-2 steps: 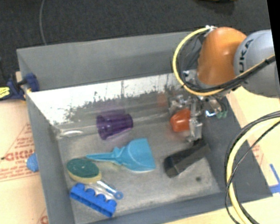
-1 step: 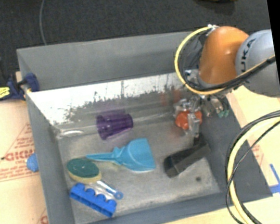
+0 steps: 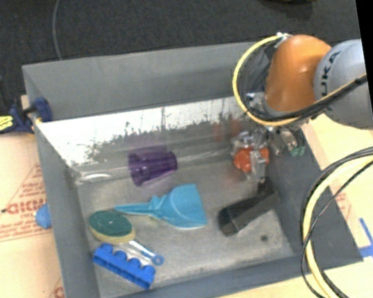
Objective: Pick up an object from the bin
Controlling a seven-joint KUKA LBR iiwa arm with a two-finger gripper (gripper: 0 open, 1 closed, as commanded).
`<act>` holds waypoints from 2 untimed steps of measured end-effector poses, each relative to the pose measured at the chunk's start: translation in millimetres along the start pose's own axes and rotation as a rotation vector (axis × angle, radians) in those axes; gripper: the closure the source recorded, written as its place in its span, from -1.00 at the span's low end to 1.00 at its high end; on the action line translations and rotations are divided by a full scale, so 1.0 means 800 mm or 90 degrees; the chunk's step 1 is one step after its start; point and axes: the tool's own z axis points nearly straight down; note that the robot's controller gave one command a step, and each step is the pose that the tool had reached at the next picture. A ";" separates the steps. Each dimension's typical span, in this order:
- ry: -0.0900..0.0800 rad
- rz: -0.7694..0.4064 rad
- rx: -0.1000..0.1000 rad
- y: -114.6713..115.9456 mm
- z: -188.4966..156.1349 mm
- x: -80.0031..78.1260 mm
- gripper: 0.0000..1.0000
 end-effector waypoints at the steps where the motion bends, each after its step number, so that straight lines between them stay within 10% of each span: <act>1: -0.006 0.001 0.002 -0.001 -0.024 -0.002 1.00; 2: -0.006 0.001 0.002 -0.001 -0.050 -0.003 1.00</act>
Offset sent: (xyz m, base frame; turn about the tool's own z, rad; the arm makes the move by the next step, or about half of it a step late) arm -0.0004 0.0000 0.0383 0.0001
